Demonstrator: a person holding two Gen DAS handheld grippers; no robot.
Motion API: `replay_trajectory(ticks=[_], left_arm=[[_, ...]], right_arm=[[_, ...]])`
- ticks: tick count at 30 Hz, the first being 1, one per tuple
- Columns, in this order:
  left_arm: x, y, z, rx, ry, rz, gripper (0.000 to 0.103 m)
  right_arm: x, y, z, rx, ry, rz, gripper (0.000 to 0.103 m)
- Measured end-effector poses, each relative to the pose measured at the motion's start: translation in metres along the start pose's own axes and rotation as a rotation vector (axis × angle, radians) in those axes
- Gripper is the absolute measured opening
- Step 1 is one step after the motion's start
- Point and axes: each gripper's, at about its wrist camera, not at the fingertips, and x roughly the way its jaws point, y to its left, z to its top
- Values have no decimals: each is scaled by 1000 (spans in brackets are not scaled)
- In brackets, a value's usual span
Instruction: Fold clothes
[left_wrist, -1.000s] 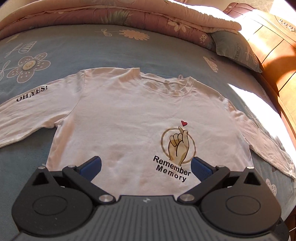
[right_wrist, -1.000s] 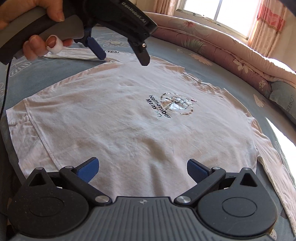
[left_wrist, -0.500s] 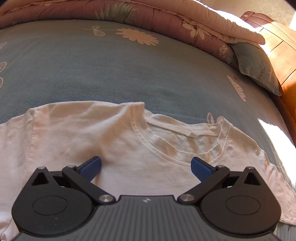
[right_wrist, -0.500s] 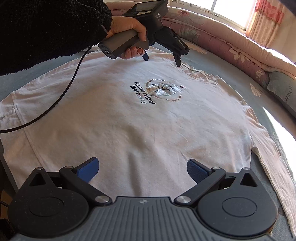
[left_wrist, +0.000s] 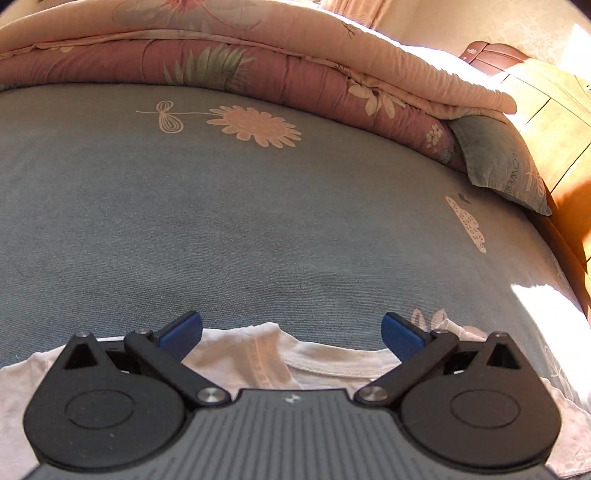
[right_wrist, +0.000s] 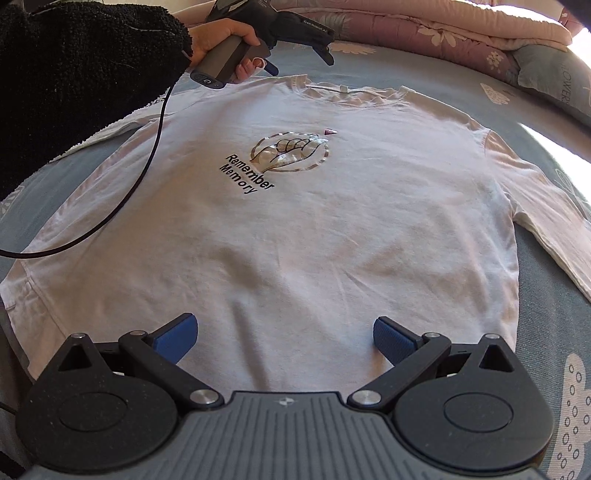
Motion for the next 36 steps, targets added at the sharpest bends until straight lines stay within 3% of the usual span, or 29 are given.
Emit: replay_trajectory(ticks=[6, 12, 17, 22, 28, 32, 36], left_arm=[[-8, 25, -24, -71, 112, 38, 102], [9, 35, -12, -46, 20, 93, 102], [6, 23, -4, -70, 46, 134, 102], [-47, 1, -15, 27, 50, 126, 102], [-124, 2, -41, -32, 90, 123, 102], [-158, 0, -75, -65, 122, 120, 102], [-176, -6, -131, -89, 180, 101, 102]], right_arm=[[-2, -1, 0, 11, -6, 3, 103], [1, -4, 2, 34, -3, 27, 103], [-1, -2, 2, 35, -7, 22, 103], [-10, 0, 3, 31, -35, 23, 103], [-19, 4, 4, 26, -72, 40, 103], [-21, 2, 5, 36, -87, 30, 103], [-19, -3, 6, 68, -90, 21, 103]])
